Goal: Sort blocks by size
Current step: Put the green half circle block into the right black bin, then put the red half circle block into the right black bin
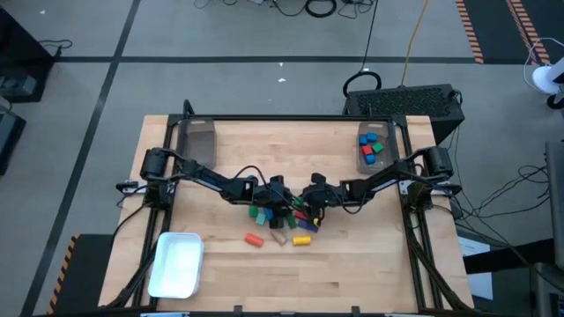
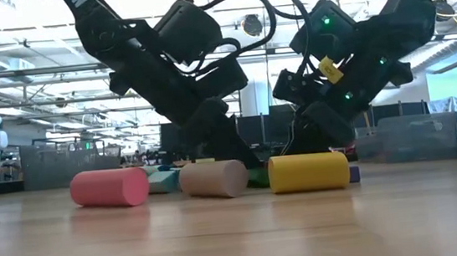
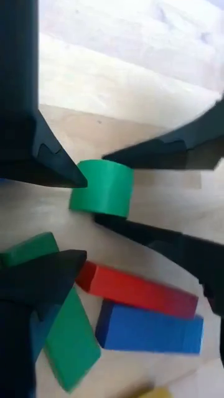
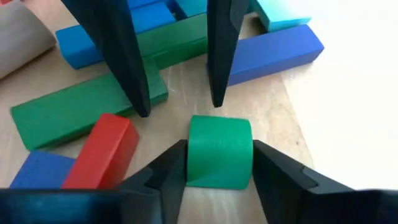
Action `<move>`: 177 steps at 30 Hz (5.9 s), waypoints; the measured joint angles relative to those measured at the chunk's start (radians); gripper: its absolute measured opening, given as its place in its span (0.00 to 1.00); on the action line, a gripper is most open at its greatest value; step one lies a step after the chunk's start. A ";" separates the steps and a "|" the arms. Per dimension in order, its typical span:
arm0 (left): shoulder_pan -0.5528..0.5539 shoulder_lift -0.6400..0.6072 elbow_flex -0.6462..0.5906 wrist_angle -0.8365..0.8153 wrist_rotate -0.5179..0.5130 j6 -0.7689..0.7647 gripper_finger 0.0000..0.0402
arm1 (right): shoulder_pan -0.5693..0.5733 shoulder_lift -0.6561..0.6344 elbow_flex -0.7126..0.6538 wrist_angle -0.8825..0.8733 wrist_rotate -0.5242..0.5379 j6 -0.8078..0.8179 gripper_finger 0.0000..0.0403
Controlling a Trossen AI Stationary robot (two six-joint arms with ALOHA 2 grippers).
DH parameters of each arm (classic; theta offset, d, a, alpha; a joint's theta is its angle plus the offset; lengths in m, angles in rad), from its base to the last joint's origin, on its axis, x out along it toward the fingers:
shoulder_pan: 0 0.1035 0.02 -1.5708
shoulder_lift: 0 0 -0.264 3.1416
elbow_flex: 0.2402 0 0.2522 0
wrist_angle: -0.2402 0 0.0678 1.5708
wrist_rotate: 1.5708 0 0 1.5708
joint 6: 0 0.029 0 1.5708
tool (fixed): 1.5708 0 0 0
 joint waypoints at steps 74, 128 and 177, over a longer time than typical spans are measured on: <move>0.001 -0.163 0.000 -0.302 -0.205 -0.158 0.44 | -0.772 -0.662 -0.002 -1.069 0.272 -0.005 0.32; 0.107 -0.291 -0.023 -0.888 -0.042 0.031 0.44 | -0.720 -0.758 -0.002 -0.906 -0.057 -0.069 0.45; 0.152 -0.279 -0.103 -0.774 0.004 -0.211 0.23 | -0.721 -0.758 -0.002 -0.904 -0.056 -0.054 0.45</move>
